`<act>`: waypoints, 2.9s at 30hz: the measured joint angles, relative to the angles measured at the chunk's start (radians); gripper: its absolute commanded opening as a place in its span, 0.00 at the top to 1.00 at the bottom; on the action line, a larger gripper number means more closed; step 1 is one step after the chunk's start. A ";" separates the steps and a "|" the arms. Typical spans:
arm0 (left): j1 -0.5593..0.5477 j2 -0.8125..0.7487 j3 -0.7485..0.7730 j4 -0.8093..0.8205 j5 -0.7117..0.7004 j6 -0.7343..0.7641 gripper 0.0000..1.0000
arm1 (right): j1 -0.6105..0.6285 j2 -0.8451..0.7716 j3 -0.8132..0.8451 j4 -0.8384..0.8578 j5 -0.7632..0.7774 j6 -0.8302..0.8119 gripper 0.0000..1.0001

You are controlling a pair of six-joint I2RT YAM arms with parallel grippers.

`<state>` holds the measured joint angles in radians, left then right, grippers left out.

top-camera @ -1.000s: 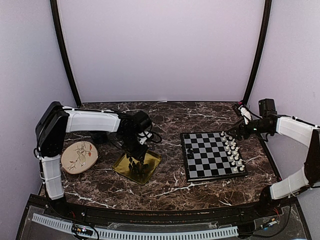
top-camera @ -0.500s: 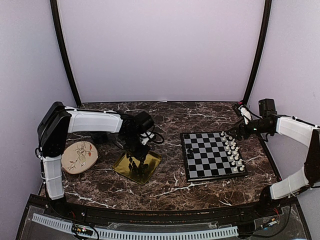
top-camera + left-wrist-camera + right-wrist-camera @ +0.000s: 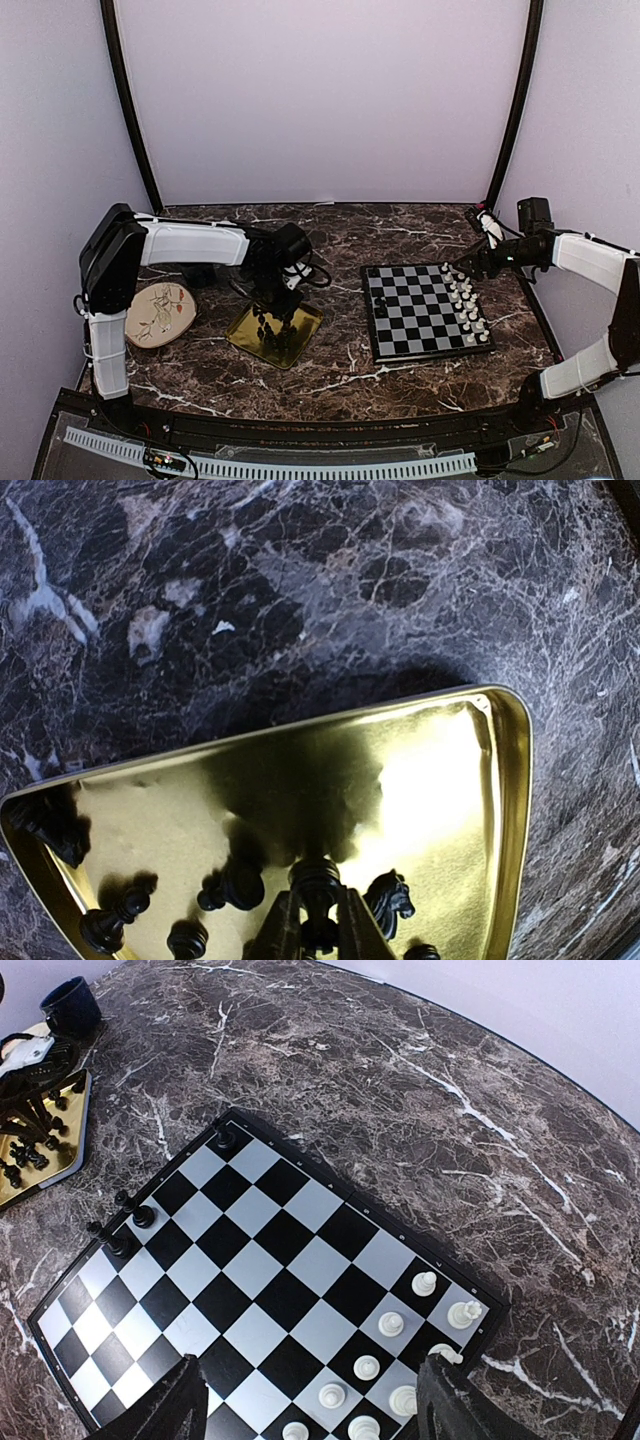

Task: Set up the chess pieces on the board
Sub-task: Pick up the rook from the storage box, then place the rook at a8.

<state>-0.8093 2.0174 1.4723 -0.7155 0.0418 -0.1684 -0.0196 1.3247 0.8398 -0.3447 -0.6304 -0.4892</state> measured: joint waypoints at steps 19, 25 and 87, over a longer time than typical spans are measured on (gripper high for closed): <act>-0.178 0.007 0.199 -0.007 0.049 0.062 0.91 | 0.000 0.000 0.000 0.000 0.003 0.000 0.28; -0.235 0.008 0.204 0.048 0.128 0.115 0.91 | 0.000 0.000 0.000 0.000 0.003 0.000 0.28; -0.323 0.341 0.512 0.041 0.163 0.229 0.71 | 0.000 -0.001 0.000 0.000 0.003 -0.003 0.28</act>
<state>-1.1320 2.3581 1.9839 -0.6743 0.2043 0.0605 -0.0196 1.3239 0.8398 -0.3450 -0.6273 -0.4923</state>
